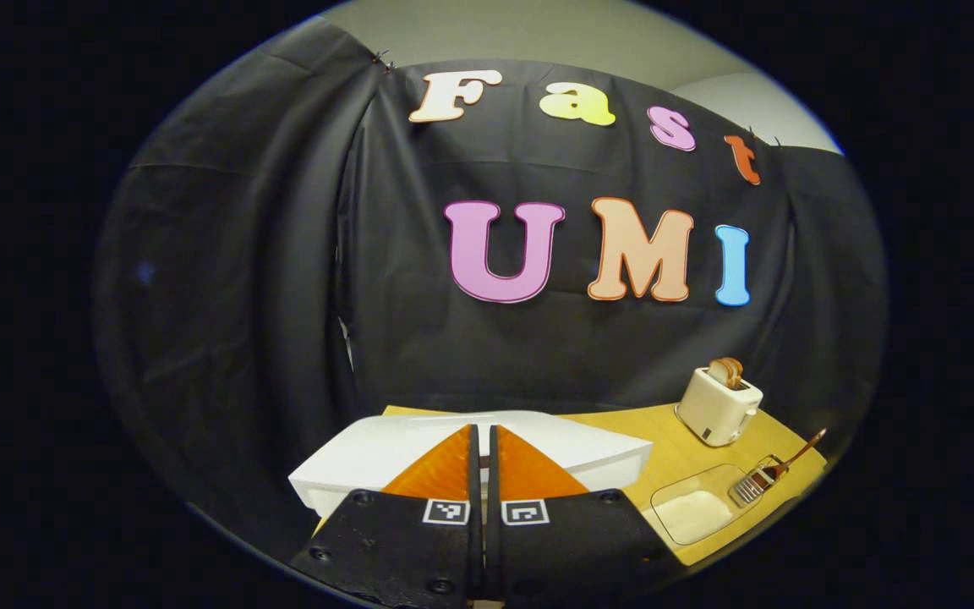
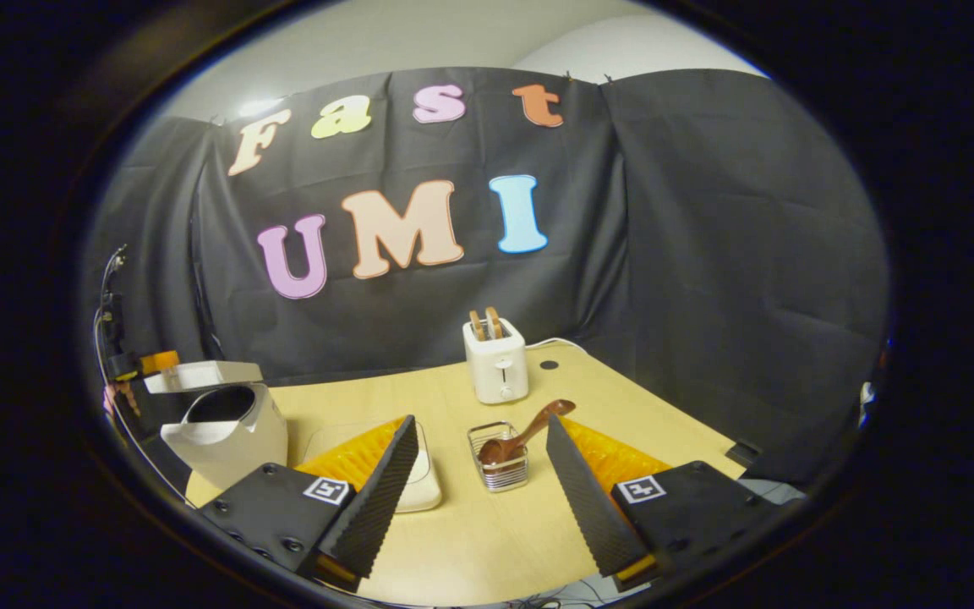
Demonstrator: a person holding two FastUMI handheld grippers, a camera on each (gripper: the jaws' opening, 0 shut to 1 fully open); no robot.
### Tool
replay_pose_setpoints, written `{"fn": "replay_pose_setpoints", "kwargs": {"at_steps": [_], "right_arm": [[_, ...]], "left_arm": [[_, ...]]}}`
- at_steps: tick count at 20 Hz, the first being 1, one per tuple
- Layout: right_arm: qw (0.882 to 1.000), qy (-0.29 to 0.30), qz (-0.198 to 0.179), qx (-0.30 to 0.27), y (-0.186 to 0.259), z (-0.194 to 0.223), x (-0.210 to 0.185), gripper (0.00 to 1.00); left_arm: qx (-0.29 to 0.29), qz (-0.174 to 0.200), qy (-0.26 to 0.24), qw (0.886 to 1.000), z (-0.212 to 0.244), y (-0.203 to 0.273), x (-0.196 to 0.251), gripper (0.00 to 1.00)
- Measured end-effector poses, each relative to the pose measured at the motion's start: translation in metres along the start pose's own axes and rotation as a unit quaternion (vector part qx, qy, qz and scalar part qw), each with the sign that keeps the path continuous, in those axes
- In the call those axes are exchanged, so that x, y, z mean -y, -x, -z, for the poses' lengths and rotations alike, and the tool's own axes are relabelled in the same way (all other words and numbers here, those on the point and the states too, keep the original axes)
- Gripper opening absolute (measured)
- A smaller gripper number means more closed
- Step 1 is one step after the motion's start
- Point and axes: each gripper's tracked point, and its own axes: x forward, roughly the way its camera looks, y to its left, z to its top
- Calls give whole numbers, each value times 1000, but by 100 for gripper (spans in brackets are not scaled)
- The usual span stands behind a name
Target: Close the left gripper, press the button to open the rice cooker; take a wooden spoon from the chopstick holder with the right hand, scoop a spoonful of rice and pour it into the rice cooker, then put the wooden spoon back into the chopstick holder.
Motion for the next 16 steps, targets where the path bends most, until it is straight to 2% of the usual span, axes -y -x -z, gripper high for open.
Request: {"fn": "replay_pose_setpoints", "kwargs": {"at_steps": [3,6,7,8,9,10,12,13,14,16], "right_arm": [[1000,-3,7,-5,-4,6,9,98],[1000,-10,12,-7,-11,7,15,96],[1000,-11,13,-7,-13,8,17,96],[1000,-13,15,-8,-16,9,21,96],[1000,-14,16,-9,-21,10,24,96],[1000,-15,17,-10,-24,12,27,96],[1000,-11,21,-13,-36,18,35,96],[1000,-8,23,-18,-45,25,39,96],[999,-7,23,-21,-52,29,43,96],[999,-9,21,-26,-66,37,47,96]], "left_arm": [[17,1,4,1000,-20,-7,-2,0],[36,3,-15,999,-35,-13,-1,0],[41,1,-21,999,-41,-14,-1,1],[46,0,-24,999,-46,-14,-1,10],[50,-1,-24,998,-51,-16,1,6],[55,-4,-23,998,-57,-15,1,12],[64,-6,-20,998,-67,-16,5,16],[68,-7,-20,997,-72,-14,8,12],[69,-7,-20,997,-74,-13,10,26],[66,-4,-26,997,-76,-11,18,31]]}}
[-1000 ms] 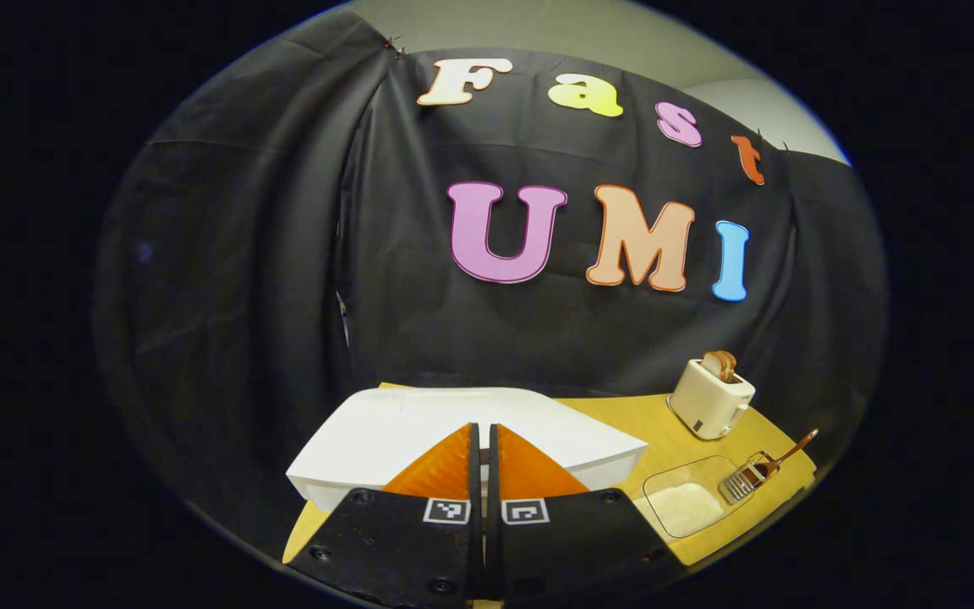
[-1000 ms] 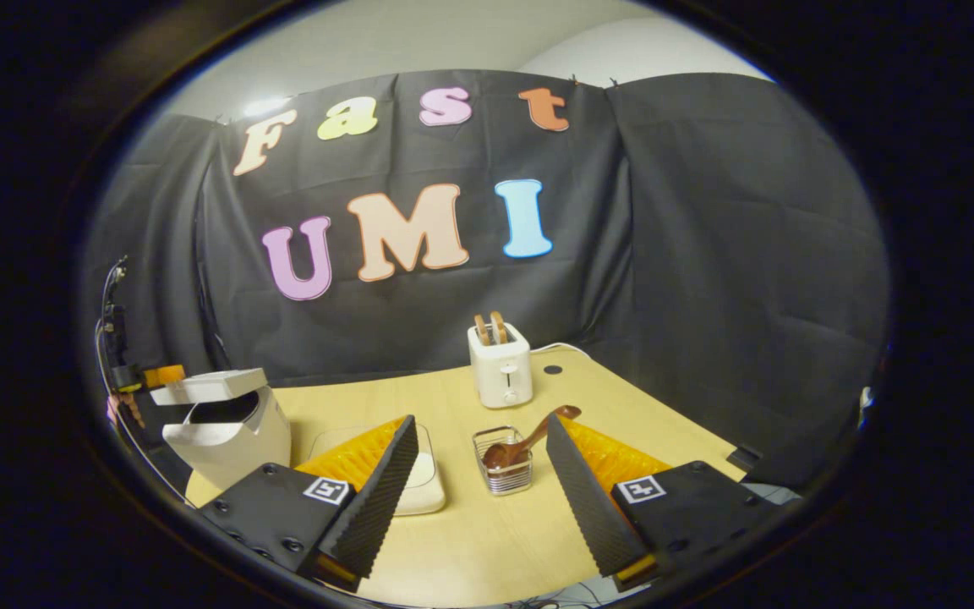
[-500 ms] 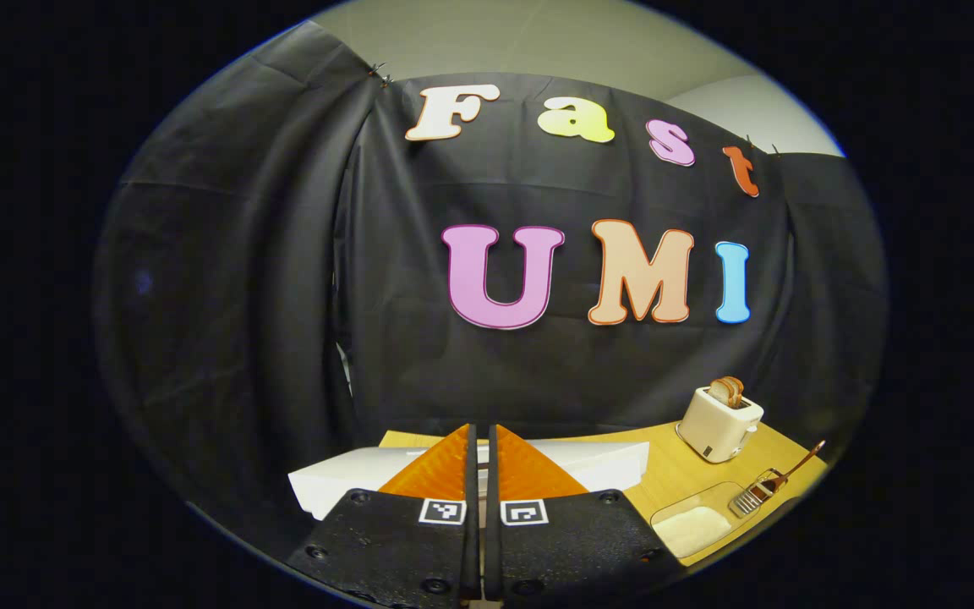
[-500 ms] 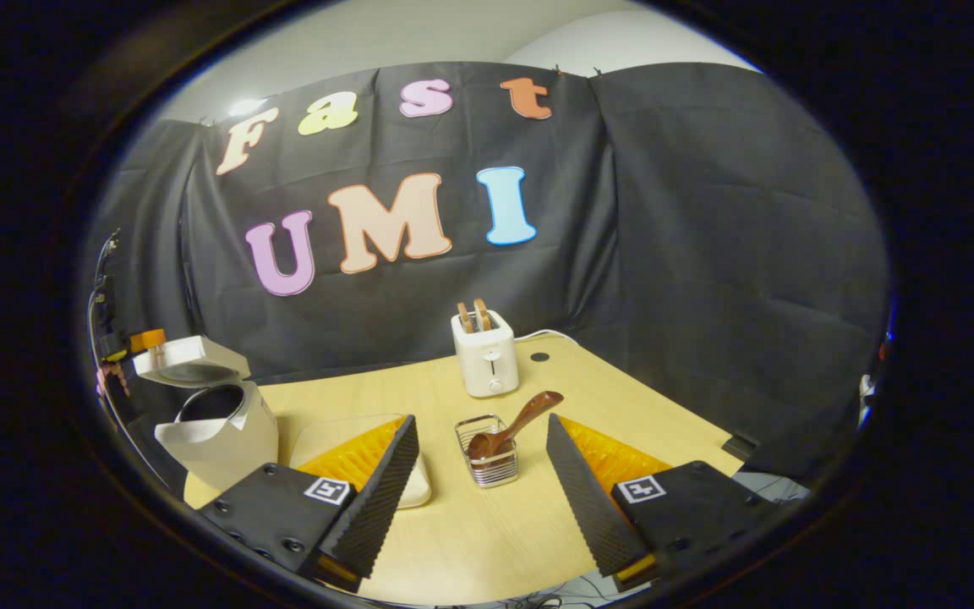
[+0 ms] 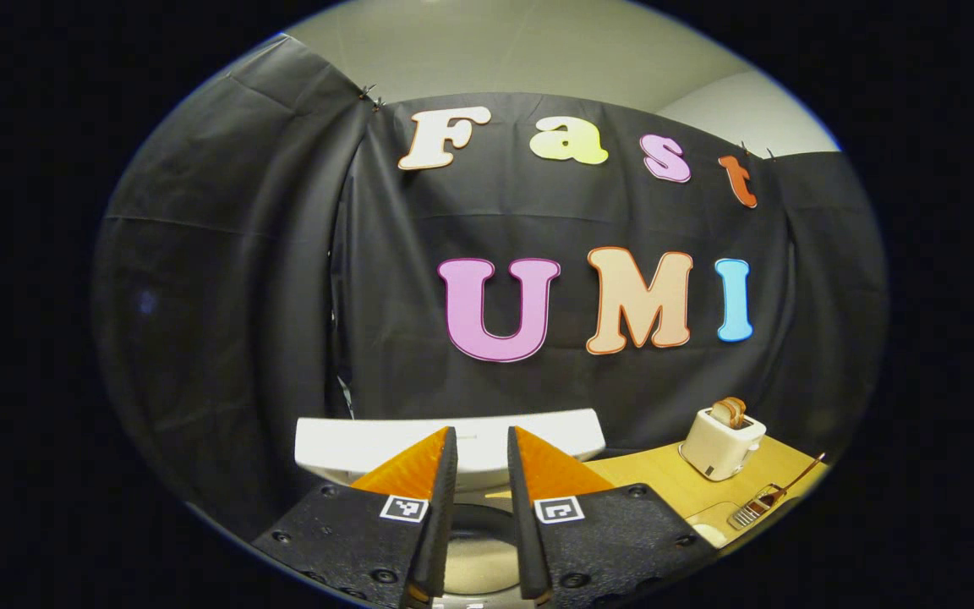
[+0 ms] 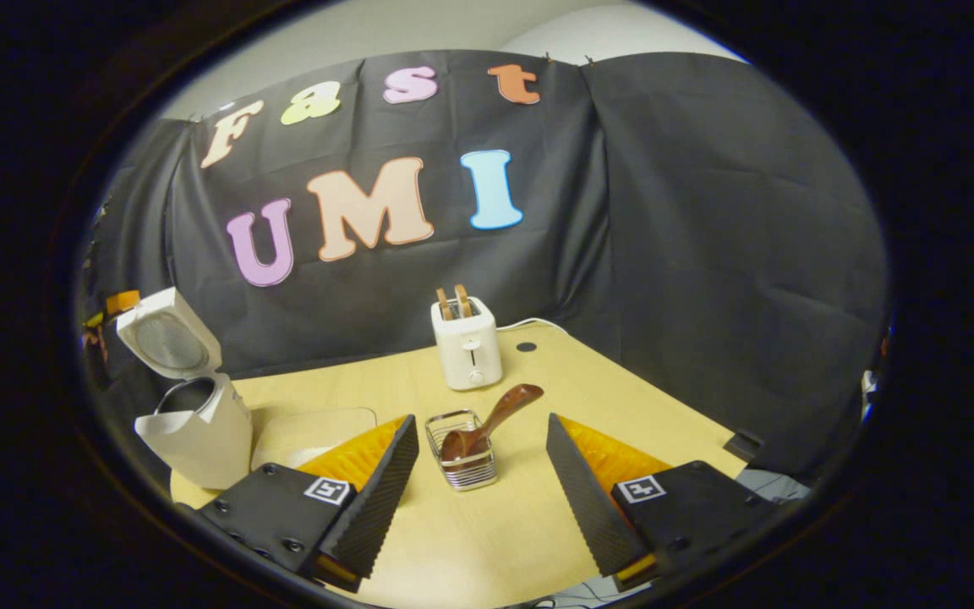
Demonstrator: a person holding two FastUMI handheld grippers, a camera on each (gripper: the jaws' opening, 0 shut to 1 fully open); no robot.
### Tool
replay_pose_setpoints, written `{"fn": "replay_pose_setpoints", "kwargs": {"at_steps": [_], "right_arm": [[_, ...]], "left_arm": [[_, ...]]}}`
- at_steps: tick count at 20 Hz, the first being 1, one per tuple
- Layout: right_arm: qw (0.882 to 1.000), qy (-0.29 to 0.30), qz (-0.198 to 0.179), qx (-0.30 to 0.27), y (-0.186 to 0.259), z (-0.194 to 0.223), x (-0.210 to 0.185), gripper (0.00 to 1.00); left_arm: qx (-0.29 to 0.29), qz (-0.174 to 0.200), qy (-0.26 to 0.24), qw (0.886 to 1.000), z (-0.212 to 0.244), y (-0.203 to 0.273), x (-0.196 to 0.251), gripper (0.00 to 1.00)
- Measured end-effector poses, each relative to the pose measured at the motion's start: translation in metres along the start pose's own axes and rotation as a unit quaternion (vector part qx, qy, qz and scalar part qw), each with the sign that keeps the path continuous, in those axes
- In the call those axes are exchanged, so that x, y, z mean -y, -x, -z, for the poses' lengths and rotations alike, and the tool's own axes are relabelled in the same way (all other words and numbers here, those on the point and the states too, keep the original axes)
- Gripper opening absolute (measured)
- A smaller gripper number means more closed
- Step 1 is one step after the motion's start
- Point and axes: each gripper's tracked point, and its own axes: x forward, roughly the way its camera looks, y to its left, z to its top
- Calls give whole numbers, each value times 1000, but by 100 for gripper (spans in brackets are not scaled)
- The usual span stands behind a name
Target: Close the left gripper, press the button to open the rice cooker; take a wooden spoon from the chopstick holder with the right hand, scoop a spoonful of rice and pour it into the rice cooker, then put the wooden spoon back into the chopstick holder.
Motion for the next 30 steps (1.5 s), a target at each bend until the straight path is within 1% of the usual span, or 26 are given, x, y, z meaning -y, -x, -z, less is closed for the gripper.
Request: {"fn": "replay_pose_setpoints", "kwargs": {"at_steps": [1,3,5,6,7,8,9,10,12,13,14,15,16,17,18,19,23,24,25,27,28,29,30], "right_arm": [[1000,-2,-2,-1,-7,3,2,96],[1000,-8,-4,-5,-26,9,7,98],[1000,-14,-7,-12,-43,17,9,98],[1000,-17,-10,-14,-52,21,9,100],[1000,-20,-14,-19,-63,26,8,96],[999,-24,-18,-24,-72,31,7,96],[999,-28,-22,-27,-82,36,7,96],[999,-34,-25,-29,-92,39,7,96],[998,-49,-31,-28,-111,45,6,96],[997,-57,-33,-32,-122,51,5,99],[997,-67,-37,-33,-131,54,5,96],[995,-79,-44,-34,-138,58,2,99],[994,-92,-50,-35,-146,61,0,97],[993,-103,-55,-34,-152,63,-2,99],[991,-113,-60,-28,-158,62,-3,96],[990,-122,-68,-22,-164,60,-5,97],[983,-163,-82,-6,-184,55,-8,94],[981,-175,-82,-5,-188,55,-6,92],[979,-185,-84,-4,-191,56,-5,73],[974,-207,-87,-3,-198,53,-3,66],[972,-218,-91,-8,-200,54,-4,62],[969,-228,-97,-13,-201,54,-5,58],[965,-240,-109,-12,-198,53,-8,54]], "left_arm": [[-2,3,-2,1000,-1,3,5,36],[-2,7,2,1000,-2,8,12,54],[3,12,14,1000,-4,15,19,71],[3,10,19,1000,-2,20,21,79],[1,6,22,1000,1,20,21,87],[-1,-1,24,1000,5,23,19,95],[-7,-7,28,1000,9,26,18,93],[-11,-12,32,999,13,30,17,95],[-19,-26,39,999,22,36,14,95],[-21,-37,41,998,29,39,11,95],[-23,-46,43,998,33,41,8,95],[-25,-52,47,997,37,43,9,95],[-29,-55,50,997,42,45,10,92],[-35,-58,51,996,48,48,11,95],[-38,-61,48,996,52,50,12,95],[-41,-63,45,996,55,51,13,95],[-51,-59,31,996,62,57,23,95],[-51,-57,29,997,61,58,26,93],[-51,-54,26,997,62,58,30,93],[-52,-50,19,997,61,58,35,97],[-51,-49,15,997,60,58,38,93],[-52,-46,13,998,60,58,41,95],[-51,-43,10,998,59,59,45,95]]}}
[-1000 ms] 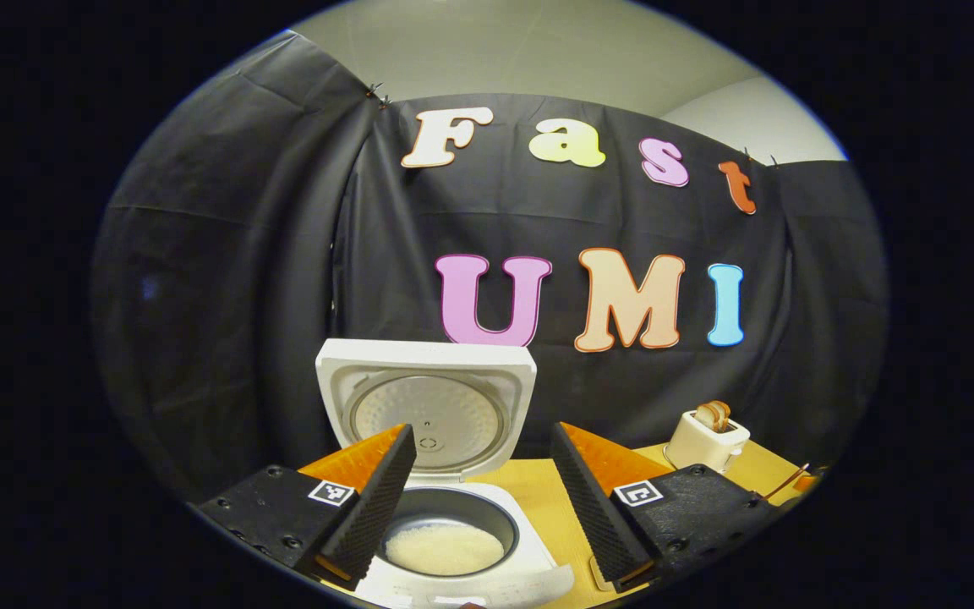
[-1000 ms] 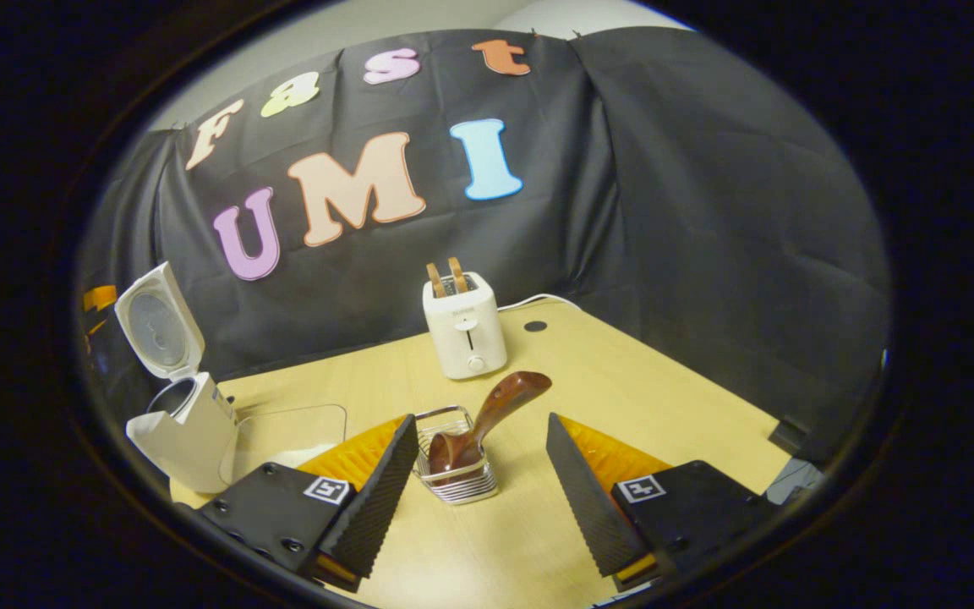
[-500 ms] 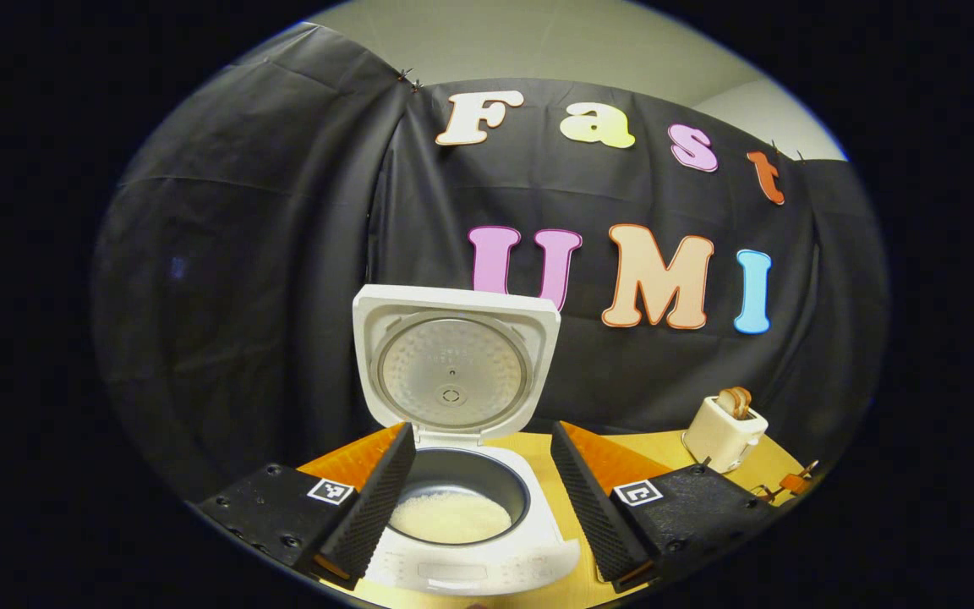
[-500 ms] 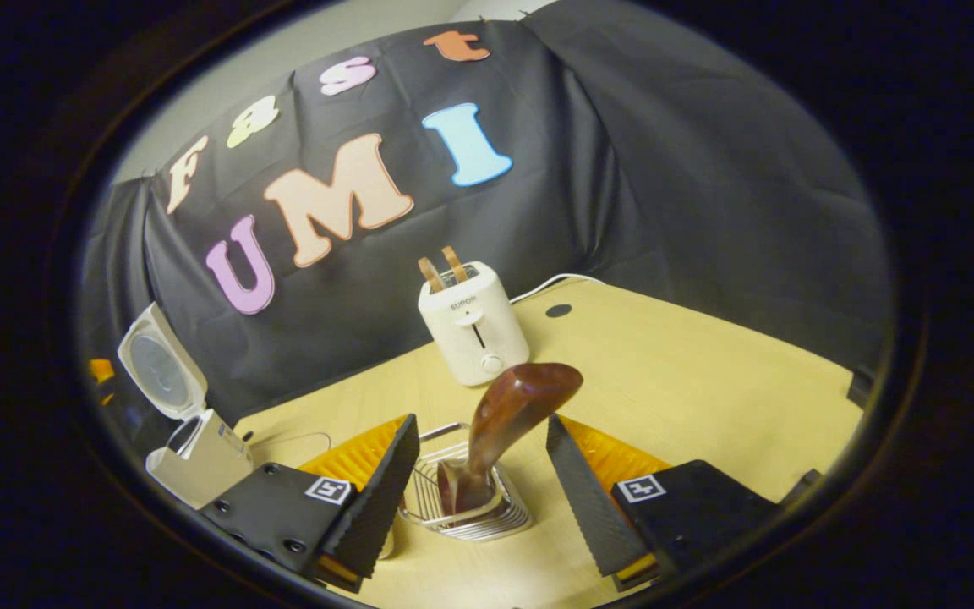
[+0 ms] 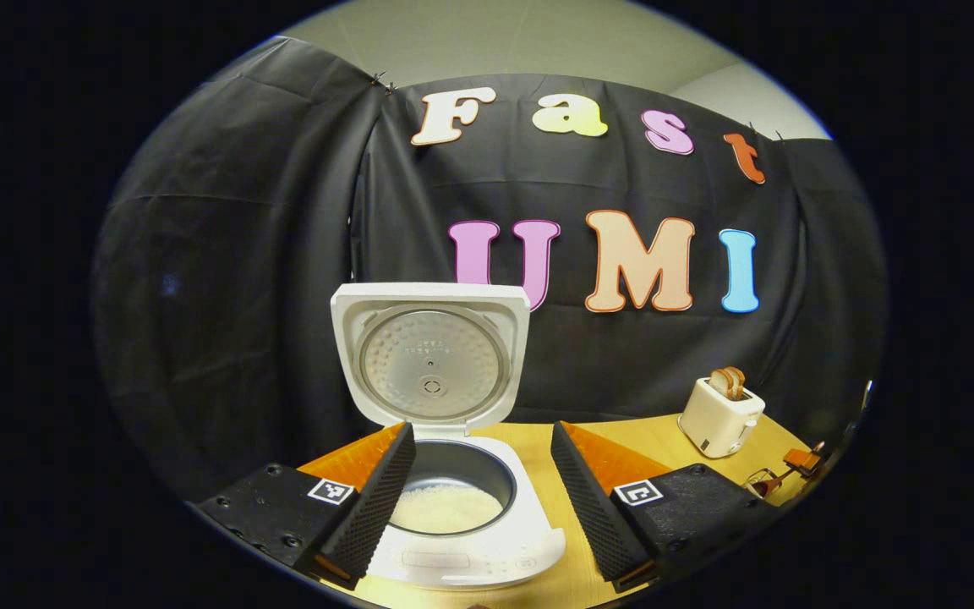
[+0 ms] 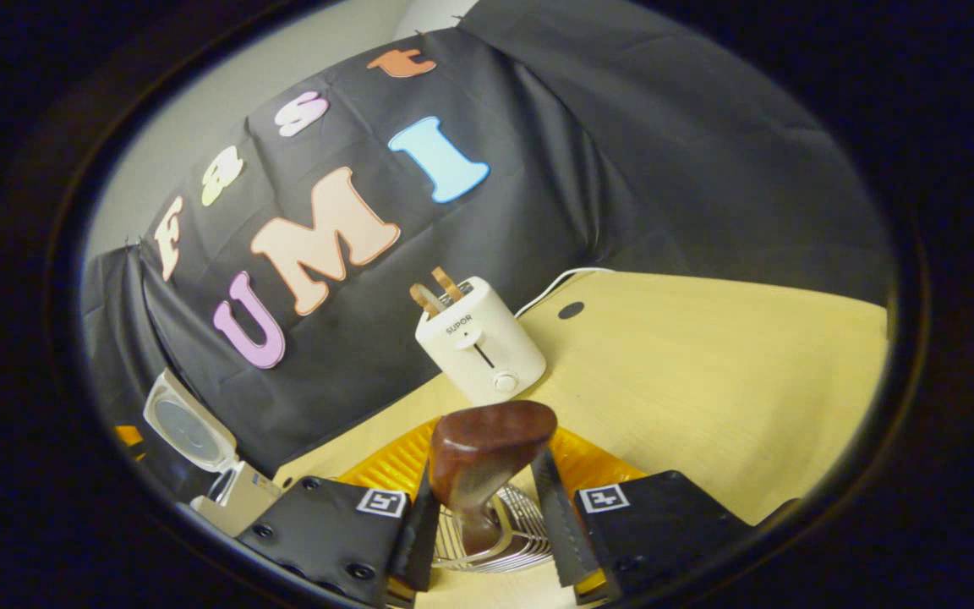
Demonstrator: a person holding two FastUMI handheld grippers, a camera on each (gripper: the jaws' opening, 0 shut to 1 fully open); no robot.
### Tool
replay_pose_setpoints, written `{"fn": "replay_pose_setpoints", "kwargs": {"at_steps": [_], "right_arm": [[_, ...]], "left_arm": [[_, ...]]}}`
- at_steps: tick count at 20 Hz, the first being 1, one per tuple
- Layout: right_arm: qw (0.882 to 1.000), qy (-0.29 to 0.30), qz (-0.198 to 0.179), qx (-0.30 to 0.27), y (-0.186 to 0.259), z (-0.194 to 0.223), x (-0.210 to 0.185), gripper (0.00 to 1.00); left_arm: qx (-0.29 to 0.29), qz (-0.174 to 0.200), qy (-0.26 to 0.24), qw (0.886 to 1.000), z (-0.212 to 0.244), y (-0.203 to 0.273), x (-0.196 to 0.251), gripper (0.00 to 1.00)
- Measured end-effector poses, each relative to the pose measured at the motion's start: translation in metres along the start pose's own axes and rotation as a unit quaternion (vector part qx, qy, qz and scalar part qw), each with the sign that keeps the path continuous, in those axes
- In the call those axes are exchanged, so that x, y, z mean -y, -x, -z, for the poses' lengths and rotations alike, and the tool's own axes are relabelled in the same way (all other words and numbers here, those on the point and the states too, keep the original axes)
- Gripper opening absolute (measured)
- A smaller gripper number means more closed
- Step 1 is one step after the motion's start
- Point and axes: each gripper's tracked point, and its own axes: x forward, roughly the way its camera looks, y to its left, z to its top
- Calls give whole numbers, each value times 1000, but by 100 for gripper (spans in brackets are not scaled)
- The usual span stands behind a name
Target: Close the left gripper, press the button to open the rice cooker; take a wooden spoon from the chopstick holder with the right hand, scoop a spoonful of rice and pour it into the rice cooker, then put the wooden spoon back into the chopstick holder.
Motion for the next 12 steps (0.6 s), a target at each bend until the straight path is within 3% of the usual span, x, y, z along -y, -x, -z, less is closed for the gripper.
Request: {"fn": "replay_pose_setpoints", "kwargs": {"at_steps": [2,3,9,12], "right_arm": [[1000,-10,0,5,-1,-1,-3,43],[1000,-10,-1,4,-5,-2,-3,28],[1000,-17,5,-8,-5,2,-6,29],[1000,-15,23,-11,-4,2,-4,24]], "left_arm": [[2,6,-5,1000,-1,1,7,95],[1,10,-7,1000,0,1,10,95],[-2,27,-3,1000,2,2,24,95],[-8,32,8,999,8,1,27,95]]}}
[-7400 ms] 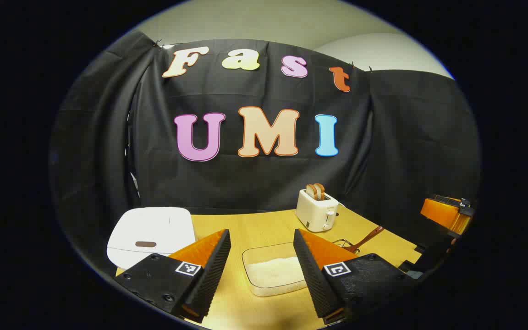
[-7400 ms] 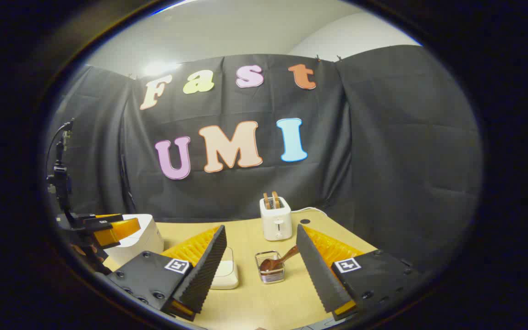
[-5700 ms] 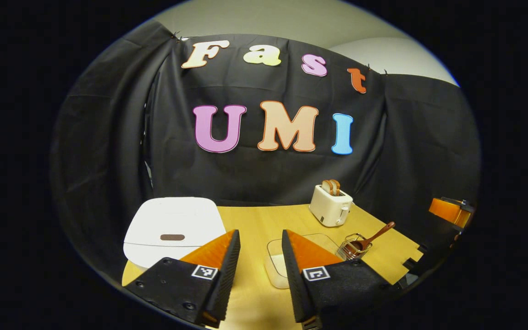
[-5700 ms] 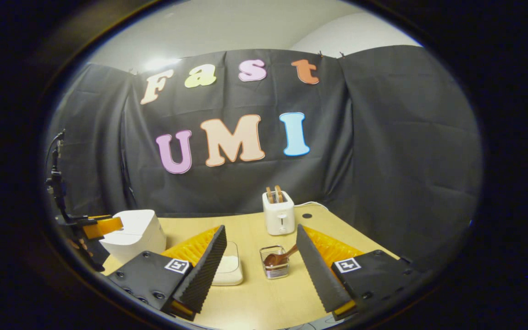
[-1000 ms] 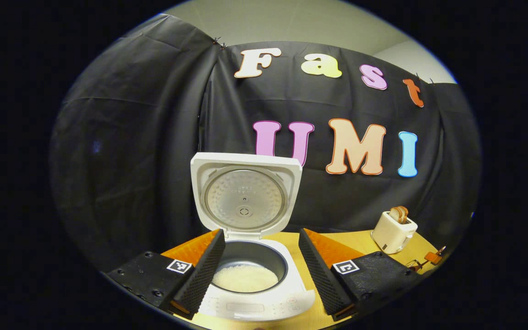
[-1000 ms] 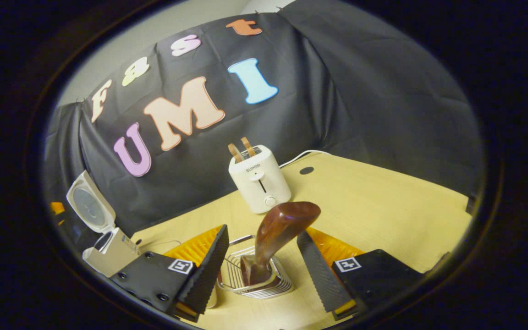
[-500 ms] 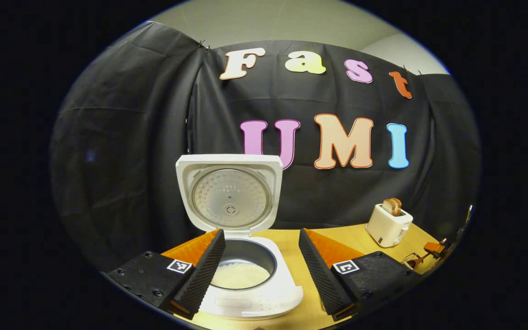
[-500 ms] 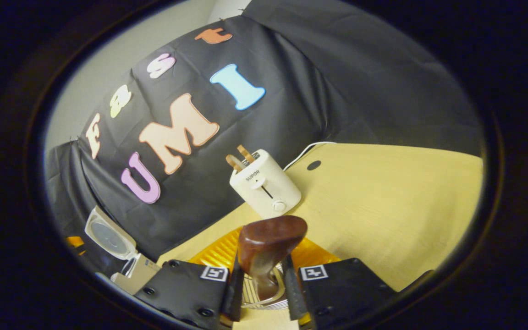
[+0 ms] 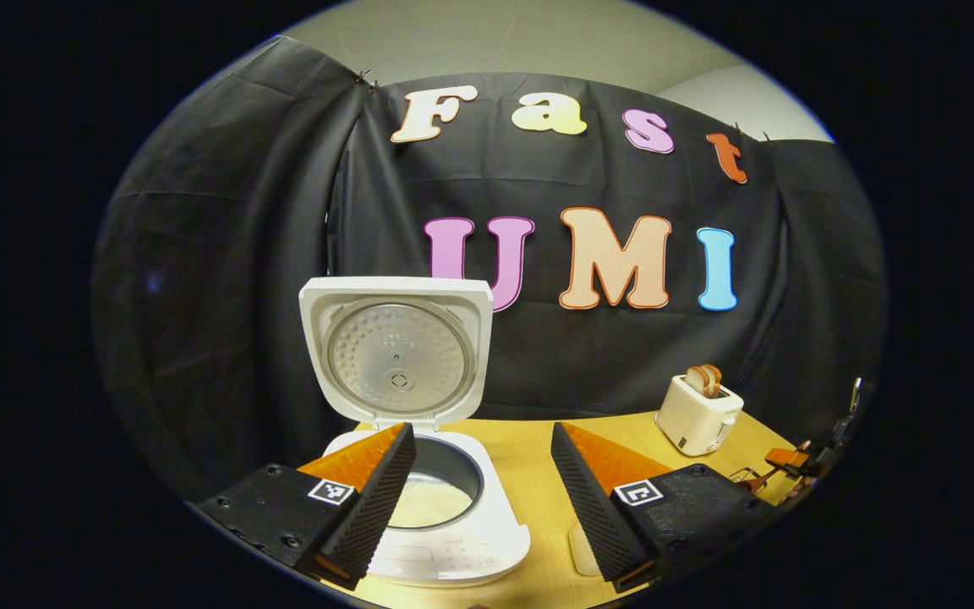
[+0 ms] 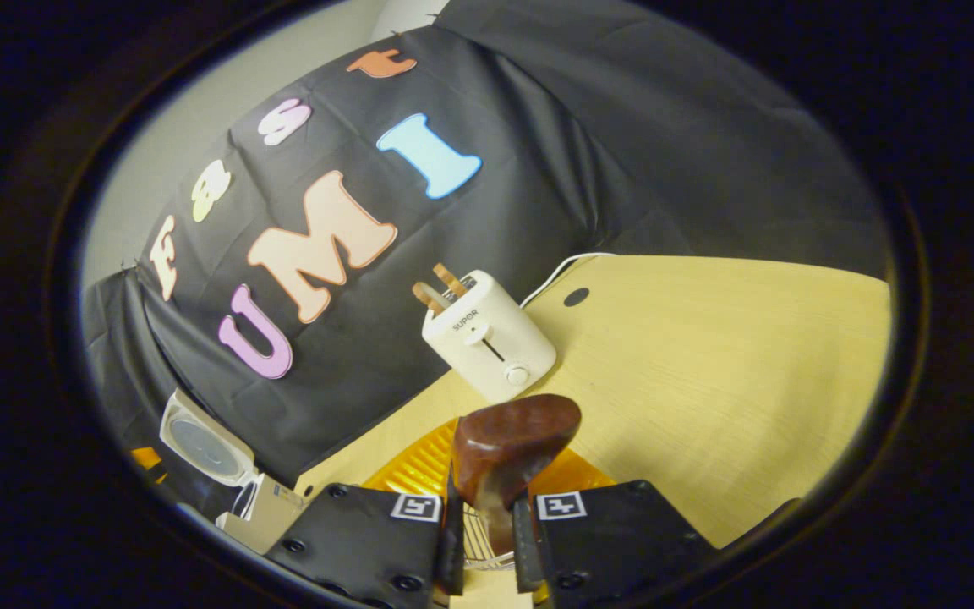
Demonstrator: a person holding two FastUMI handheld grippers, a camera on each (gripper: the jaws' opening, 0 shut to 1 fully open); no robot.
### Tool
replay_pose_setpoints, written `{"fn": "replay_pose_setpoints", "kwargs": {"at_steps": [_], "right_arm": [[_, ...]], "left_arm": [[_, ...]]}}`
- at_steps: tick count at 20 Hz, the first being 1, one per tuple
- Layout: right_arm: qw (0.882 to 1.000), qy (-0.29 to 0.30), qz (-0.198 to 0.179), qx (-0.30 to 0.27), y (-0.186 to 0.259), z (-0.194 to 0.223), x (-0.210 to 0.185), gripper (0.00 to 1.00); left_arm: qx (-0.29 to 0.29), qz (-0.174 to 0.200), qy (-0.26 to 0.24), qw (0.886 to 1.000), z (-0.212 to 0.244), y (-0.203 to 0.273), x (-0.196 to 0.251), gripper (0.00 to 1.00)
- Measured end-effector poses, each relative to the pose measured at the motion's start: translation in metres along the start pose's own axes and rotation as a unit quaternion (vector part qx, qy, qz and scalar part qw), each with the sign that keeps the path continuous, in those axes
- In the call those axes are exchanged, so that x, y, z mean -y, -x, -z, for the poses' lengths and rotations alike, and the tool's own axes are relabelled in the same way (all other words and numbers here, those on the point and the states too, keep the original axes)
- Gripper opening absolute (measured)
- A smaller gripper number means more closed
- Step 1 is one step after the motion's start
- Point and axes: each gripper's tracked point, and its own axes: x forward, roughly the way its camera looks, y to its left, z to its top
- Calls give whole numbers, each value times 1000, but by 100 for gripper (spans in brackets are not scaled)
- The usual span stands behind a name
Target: Close the left gripper, press the button to open the rice cooker; take a wooden spoon from the chopstick holder with the right hand, scoop a spoonful of rice and pour it into the rice cooker, then put the wooden spoon back into the chopstick holder.
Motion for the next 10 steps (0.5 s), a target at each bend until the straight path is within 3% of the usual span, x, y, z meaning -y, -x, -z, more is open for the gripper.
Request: {"fn": "replay_pose_setpoints", "kwargs": {"at_steps": [10], "right_arm": [[999,1,-21,31,29,-44,-38,23]], "left_arm": [[-9,8,5,1000,7,3,-12,95]]}}
